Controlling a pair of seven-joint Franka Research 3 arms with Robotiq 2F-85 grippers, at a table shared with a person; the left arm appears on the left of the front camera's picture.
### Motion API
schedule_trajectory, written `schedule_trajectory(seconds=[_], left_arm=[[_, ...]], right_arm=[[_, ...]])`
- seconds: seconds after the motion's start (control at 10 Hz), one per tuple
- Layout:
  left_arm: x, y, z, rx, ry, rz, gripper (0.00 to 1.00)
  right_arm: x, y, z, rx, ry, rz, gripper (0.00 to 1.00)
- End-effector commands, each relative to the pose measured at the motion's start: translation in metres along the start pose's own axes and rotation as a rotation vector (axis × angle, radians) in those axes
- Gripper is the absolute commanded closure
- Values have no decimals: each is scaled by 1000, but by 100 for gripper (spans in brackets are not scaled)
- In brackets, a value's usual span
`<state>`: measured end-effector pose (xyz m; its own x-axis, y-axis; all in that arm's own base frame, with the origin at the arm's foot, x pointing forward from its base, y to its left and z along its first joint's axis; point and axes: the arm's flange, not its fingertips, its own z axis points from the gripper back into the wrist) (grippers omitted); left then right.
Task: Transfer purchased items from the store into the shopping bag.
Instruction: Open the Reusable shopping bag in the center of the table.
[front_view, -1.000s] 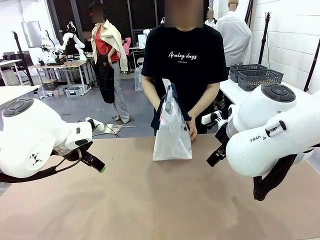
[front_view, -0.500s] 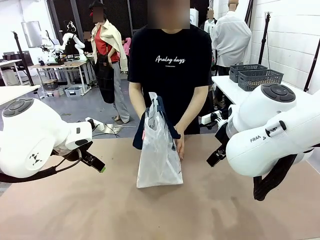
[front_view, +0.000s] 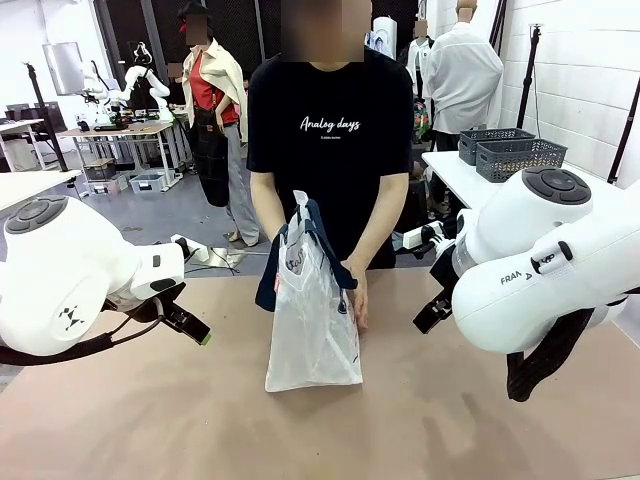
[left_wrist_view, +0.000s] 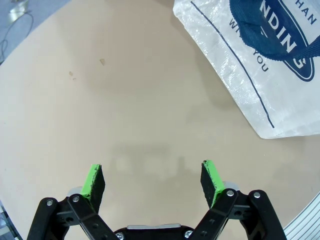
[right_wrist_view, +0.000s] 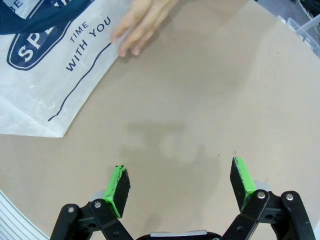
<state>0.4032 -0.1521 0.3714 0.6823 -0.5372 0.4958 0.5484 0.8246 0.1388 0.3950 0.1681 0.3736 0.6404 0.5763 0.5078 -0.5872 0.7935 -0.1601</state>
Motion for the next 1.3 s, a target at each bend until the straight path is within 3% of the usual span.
schedule_trajectory(seconds=[0.0,1.2], left_arm=[[0,1,0,1,0,2,0],[0,0,0,0,0,0,0]], right_arm=[[0,0,0,0,0,0,0],[0,0,0,0,0,0,0]])
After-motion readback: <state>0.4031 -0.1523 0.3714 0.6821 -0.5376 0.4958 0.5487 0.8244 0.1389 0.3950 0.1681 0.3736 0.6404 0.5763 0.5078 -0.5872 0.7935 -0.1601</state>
